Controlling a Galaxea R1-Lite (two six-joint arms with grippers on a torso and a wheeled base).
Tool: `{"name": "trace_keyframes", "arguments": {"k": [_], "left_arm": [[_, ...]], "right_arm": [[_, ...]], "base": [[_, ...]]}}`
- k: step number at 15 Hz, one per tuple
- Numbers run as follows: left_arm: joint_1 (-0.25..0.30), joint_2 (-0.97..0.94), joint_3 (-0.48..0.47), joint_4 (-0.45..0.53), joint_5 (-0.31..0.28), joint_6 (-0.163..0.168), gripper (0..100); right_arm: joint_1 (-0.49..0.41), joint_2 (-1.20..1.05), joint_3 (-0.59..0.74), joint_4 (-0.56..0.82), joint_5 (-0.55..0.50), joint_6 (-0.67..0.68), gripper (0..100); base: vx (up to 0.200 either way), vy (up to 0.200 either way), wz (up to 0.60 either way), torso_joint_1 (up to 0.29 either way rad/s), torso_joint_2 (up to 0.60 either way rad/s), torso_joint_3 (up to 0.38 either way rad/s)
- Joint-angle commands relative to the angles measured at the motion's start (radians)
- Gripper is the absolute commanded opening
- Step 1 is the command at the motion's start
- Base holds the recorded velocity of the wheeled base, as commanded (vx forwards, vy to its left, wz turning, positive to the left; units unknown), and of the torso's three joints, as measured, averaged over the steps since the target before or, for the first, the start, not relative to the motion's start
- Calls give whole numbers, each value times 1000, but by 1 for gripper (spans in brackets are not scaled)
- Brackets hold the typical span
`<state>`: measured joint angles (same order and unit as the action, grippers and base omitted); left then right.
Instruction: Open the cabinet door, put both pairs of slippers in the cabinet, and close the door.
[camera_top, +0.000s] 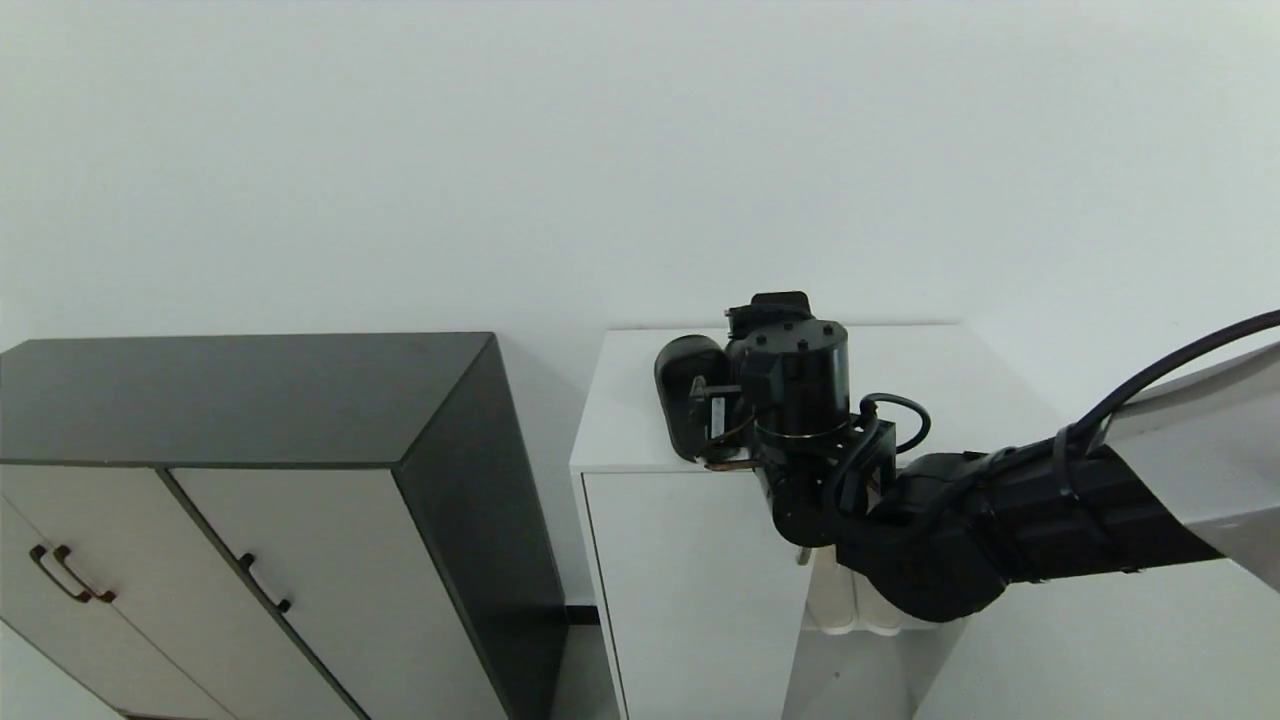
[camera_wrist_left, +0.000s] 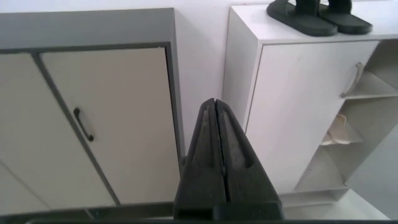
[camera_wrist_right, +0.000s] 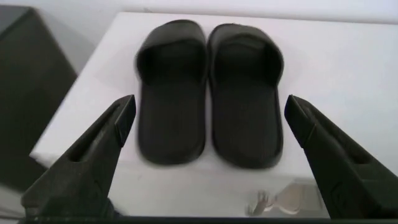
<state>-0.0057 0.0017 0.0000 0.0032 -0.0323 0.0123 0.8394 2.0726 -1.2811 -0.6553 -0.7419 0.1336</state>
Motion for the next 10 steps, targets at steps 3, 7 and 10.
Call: {"name": "trace_keyframes", "arguments": {"k": [3,7,10], "left_arm": [[0,1,0,0,0,0,0],[0,1,0,0,2,-6,0],[0,1,0,0,2,-6,0]], "right_arm": [[-9,43,3,-1,4,4,100],[-28,83,-3,-4,7,20,100],[-36,95,-1,-3,13,26,100]], "base": [[200,0,0,4,1,1],[150,0,0,2,2,-1],[0,0,0,0,0,0]]}}
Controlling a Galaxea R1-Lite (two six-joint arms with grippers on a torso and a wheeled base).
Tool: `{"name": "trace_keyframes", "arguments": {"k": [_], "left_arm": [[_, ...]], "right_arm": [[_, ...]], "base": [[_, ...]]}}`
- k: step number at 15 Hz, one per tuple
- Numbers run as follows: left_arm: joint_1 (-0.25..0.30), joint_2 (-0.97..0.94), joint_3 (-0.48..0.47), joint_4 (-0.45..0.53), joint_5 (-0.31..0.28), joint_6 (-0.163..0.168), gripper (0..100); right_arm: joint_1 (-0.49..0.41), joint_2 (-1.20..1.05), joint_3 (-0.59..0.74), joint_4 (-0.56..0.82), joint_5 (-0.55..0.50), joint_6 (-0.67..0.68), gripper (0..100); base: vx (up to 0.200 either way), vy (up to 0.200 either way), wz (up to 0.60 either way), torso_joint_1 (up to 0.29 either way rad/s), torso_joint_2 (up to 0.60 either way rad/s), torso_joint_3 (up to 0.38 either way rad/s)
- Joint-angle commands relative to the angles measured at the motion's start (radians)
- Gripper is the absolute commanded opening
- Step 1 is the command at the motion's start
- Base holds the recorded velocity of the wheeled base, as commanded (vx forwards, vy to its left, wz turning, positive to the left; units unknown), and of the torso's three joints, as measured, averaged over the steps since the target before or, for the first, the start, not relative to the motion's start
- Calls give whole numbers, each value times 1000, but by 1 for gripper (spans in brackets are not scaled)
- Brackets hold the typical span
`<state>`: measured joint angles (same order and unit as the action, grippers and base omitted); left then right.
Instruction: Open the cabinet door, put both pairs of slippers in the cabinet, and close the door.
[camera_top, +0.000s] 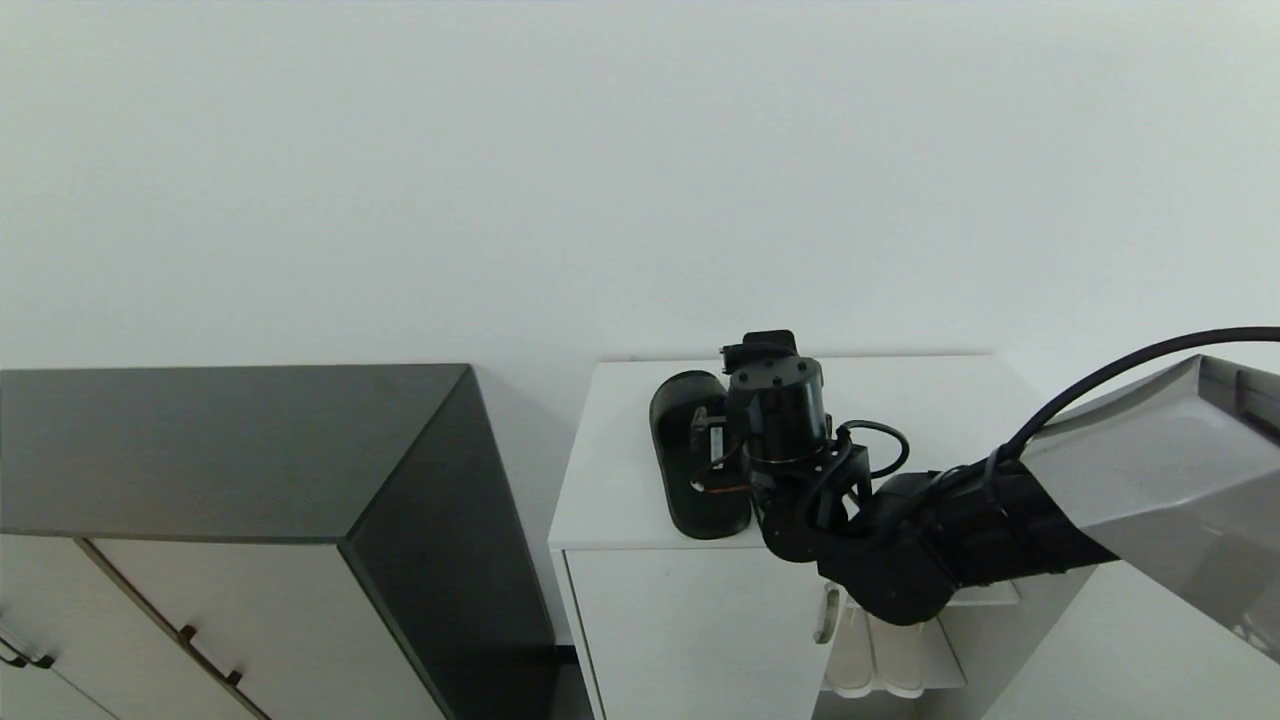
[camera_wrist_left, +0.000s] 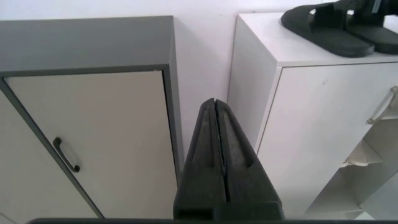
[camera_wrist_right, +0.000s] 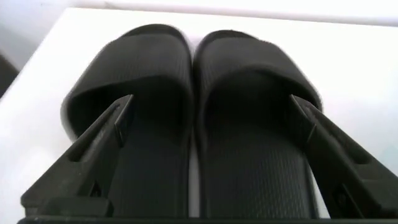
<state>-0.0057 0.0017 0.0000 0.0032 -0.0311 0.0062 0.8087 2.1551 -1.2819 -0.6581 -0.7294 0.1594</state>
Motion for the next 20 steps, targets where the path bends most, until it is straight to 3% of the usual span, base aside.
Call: {"name": "trace_keyframes", "arguments": {"k": [1,7,15,16,20], "left_arm": [[0,1,0,0,0,0,0],[0,1,0,0,0,0,0],[0,1,0,0,0,-2,0],[0,1,0,0,-1,-2,0],[0,1,0,0,0,-2,0]], "right_arm": [[-13,23,-4,0,13,2,100],[-54,109,-94,3,76,3,100],[-117,236,-324,75,84,-40,100],[-117,249,-336,81,84,-40,0],[-117,266,-355,81,84,-40,0]], "base": [[0,0,0,0,0,0],[0,0,0,0,0,0],[0,0,0,0,0,0],[0,0,0,0,0,0],[0,0,0,0,0,0]]}}
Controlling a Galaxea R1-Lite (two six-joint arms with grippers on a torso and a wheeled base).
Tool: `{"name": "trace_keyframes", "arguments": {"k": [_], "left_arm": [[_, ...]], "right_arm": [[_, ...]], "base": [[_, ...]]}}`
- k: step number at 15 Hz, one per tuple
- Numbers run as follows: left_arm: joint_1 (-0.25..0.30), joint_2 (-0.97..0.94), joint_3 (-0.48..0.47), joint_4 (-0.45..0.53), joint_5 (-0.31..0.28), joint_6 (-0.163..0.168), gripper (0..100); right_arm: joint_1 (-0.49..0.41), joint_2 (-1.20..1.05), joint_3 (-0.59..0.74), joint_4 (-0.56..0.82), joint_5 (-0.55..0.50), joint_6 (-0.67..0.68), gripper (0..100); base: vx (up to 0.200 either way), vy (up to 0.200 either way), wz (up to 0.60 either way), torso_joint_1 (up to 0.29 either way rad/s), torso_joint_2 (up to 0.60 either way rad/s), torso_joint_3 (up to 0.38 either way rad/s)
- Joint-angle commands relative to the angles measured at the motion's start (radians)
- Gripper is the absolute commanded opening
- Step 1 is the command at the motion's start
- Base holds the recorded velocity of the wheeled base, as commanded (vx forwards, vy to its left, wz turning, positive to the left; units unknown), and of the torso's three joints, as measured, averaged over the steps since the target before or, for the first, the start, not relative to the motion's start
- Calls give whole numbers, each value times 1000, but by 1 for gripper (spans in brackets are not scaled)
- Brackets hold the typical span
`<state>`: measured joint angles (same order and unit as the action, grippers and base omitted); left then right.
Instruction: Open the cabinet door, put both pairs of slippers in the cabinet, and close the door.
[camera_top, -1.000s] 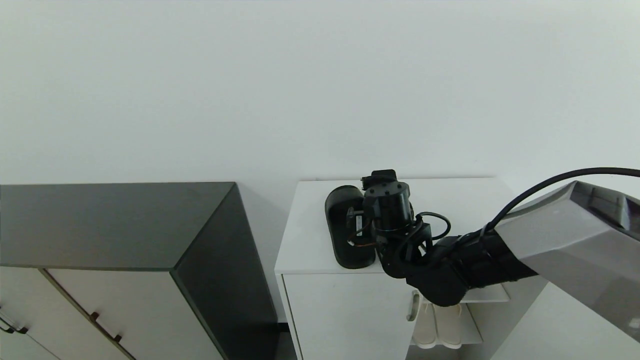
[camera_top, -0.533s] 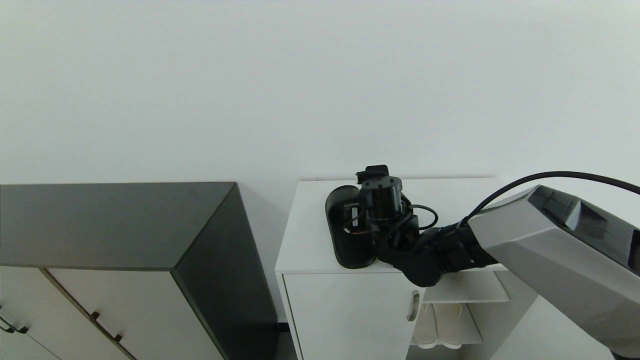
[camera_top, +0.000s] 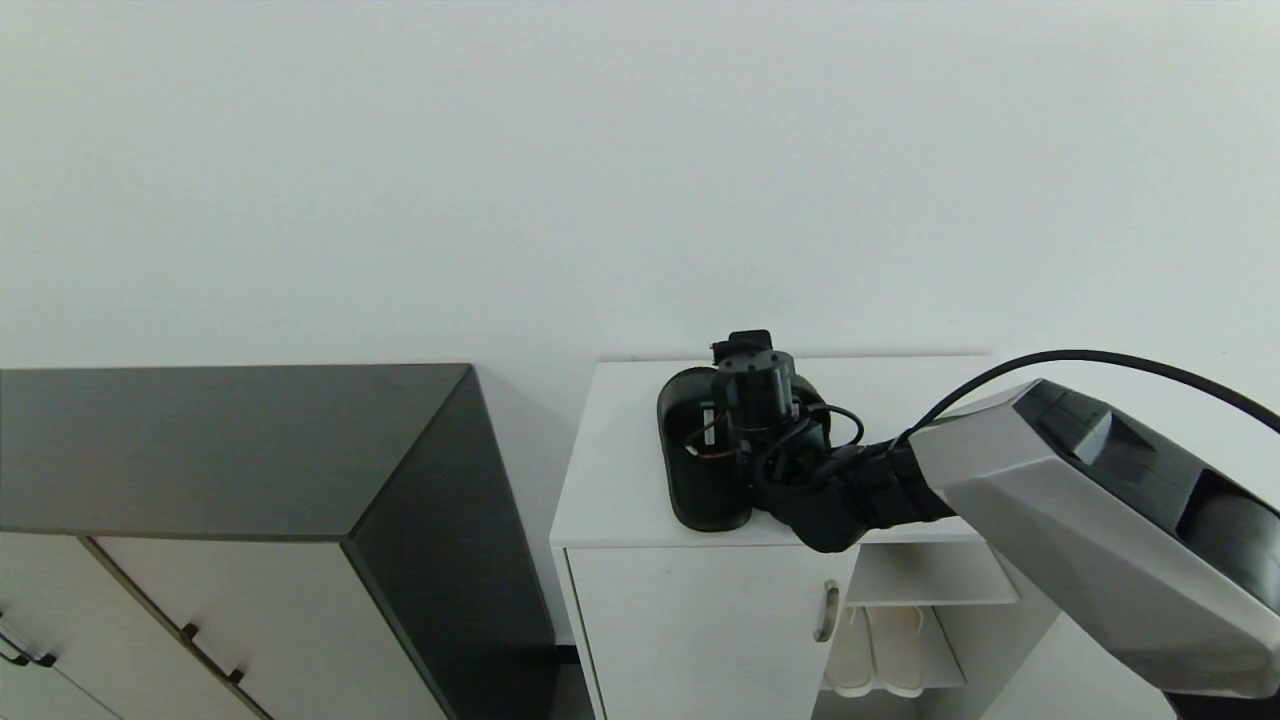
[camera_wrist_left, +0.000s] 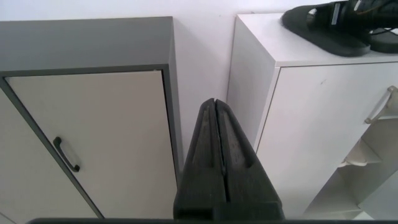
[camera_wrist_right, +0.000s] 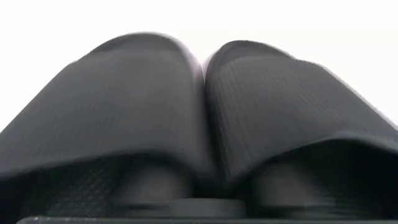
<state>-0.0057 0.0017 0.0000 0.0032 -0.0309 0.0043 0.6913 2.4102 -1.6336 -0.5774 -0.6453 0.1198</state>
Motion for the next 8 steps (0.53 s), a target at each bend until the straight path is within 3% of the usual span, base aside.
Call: {"name": "trace_keyframes", "arguments": {"k": [1,5,8], "left_arm": [[0,1,0,0,0,0,0],[0,1,0,0,0,0,0],[0,1,0,0,0,0,0]], "right_arm": [[1,9,-6,1,0,0,0],[14,-83,49,1,-4,0,0],[77,-275,264,-4,3,0,0]], "base": [[0,0,0,0,0,0],[0,0,0,0,0,0],[0,0,0,0,0,0]]}}
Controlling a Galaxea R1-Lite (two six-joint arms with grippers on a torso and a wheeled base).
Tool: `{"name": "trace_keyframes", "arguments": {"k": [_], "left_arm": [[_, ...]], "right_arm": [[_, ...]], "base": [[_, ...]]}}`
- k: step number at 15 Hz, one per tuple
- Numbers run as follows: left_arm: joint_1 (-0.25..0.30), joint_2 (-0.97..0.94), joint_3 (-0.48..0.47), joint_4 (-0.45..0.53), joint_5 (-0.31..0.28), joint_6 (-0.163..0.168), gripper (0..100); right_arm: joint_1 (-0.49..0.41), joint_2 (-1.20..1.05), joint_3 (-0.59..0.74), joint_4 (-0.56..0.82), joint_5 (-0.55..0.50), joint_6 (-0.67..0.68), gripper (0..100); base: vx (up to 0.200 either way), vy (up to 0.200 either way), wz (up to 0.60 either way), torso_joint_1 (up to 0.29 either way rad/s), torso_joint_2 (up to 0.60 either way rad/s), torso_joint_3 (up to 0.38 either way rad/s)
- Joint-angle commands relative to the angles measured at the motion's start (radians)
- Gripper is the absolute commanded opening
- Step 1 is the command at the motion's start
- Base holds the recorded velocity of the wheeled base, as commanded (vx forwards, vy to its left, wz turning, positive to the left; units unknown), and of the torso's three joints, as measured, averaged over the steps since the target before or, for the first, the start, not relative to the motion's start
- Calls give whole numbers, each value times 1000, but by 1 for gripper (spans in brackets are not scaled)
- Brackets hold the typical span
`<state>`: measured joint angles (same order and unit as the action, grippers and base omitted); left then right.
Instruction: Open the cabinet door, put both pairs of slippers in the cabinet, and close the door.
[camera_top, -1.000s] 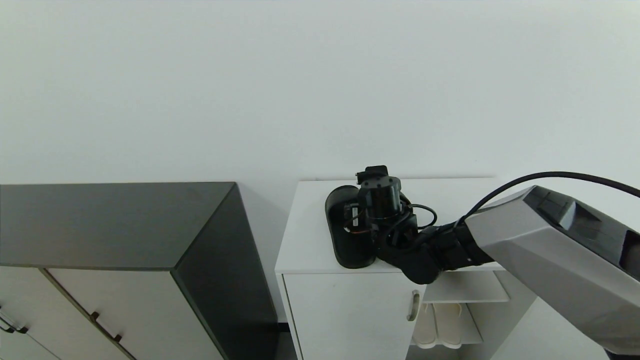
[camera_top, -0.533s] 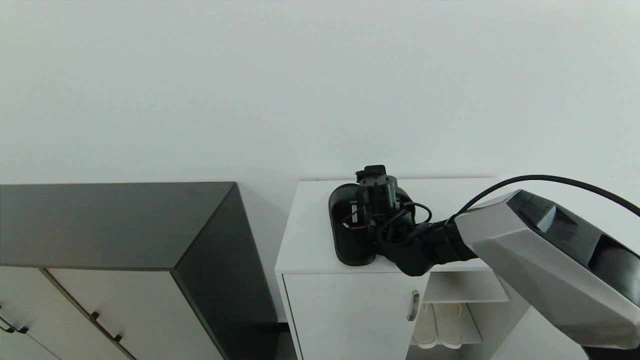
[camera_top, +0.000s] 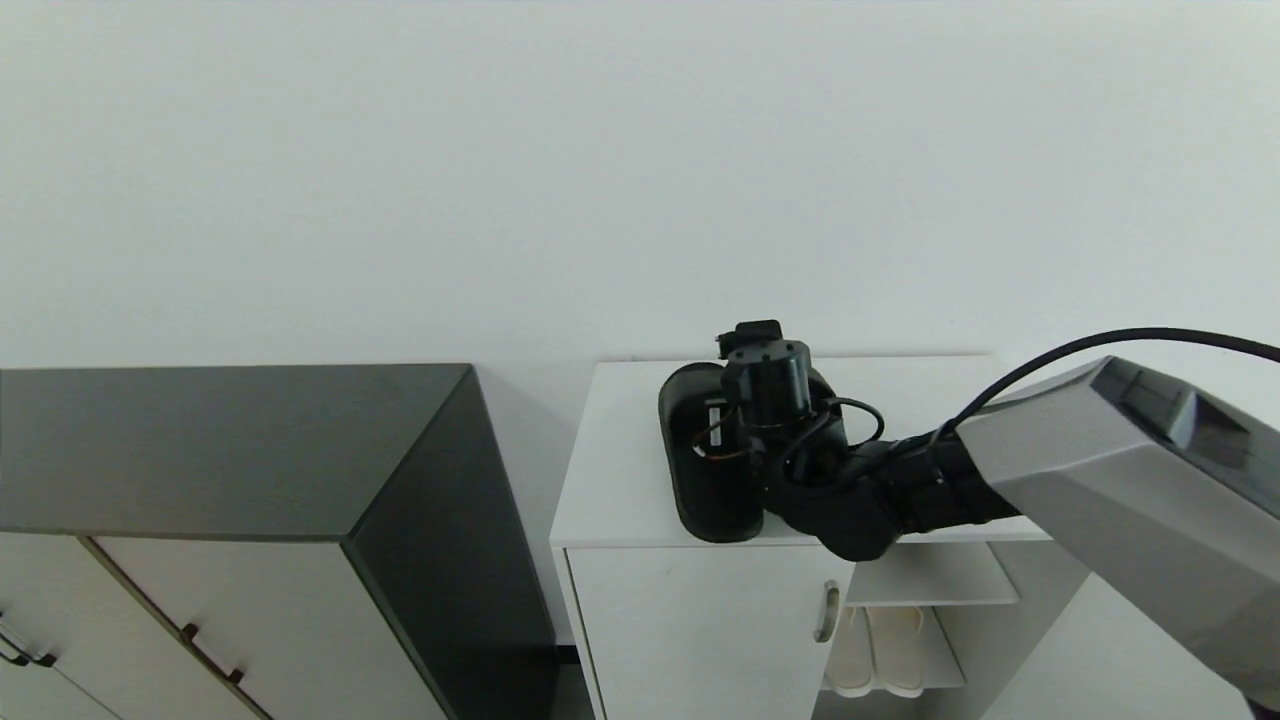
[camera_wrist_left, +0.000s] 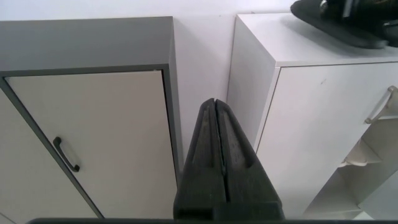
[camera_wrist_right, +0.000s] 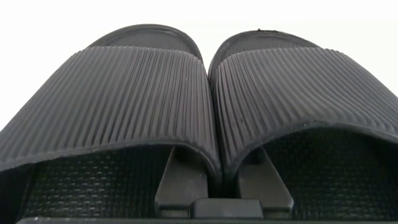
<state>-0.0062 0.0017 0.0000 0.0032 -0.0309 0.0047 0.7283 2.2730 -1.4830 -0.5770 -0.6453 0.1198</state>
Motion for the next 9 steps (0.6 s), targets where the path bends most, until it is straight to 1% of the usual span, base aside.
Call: {"name": "trace_keyframes", "arguments": {"k": [1,2,3,4,5,6,9], "left_arm": [[0,1,0,0,0,0,0],[0,1,0,0,0,1,0],[0,1,0,0,0,1,0],[0,1,0,0,-1,1,0],[0,1,0,0,-1,1,0],[0,1,0,0,-1,1,0],[0,1,0,0,-3,3,0]], "right_arm": [[63,-222,224,-10,29,1,0],[77,-294,319,-18,55,4,0],[79,-332,371,-26,70,8,0],[83,-412,494,-49,111,9,0],[83,-467,587,-75,153,8,0],[83,-501,639,-98,177,9,0],[82,-501,642,-101,177,6,0]], "base": [[0,0,0,0,0,0],[0,0,0,0,0,0],[0,0,0,0,0,0],[0,0,0,0,0,0],[0,0,0,0,0,0],[0,0,0,0,0,0],[0,0,0,0,0,0]]}}
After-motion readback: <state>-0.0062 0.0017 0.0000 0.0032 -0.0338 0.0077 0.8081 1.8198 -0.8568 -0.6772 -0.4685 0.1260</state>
